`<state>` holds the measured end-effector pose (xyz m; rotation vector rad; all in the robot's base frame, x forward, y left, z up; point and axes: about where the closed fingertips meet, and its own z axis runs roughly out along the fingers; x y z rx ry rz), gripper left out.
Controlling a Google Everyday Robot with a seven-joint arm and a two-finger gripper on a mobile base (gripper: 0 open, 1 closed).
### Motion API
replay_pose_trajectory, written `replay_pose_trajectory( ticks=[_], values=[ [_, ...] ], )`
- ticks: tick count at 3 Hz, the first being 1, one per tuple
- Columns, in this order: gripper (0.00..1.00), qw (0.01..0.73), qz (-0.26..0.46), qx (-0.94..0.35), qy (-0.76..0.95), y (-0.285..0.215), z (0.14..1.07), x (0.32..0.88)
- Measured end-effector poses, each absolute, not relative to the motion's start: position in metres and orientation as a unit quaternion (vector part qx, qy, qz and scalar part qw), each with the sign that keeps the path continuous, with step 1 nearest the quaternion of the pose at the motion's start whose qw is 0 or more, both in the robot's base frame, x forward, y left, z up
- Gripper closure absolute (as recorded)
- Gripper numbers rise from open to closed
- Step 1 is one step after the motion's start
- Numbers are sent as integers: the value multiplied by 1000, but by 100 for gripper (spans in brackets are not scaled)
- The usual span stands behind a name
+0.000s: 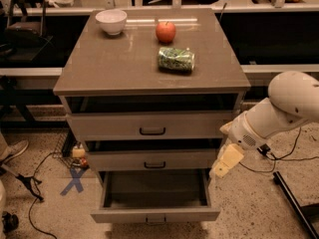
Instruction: Close bottom drawer
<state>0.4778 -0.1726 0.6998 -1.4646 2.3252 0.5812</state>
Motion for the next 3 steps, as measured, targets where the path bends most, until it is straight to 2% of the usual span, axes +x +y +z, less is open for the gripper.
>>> replay_pose_trajectory(
  ticks=[2, 3],
  values=[
    [0, 157, 203, -503, 825, -175, 686, 478],
    [0, 132, 209, -452, 857, -193, 622, 472]
  ],
)
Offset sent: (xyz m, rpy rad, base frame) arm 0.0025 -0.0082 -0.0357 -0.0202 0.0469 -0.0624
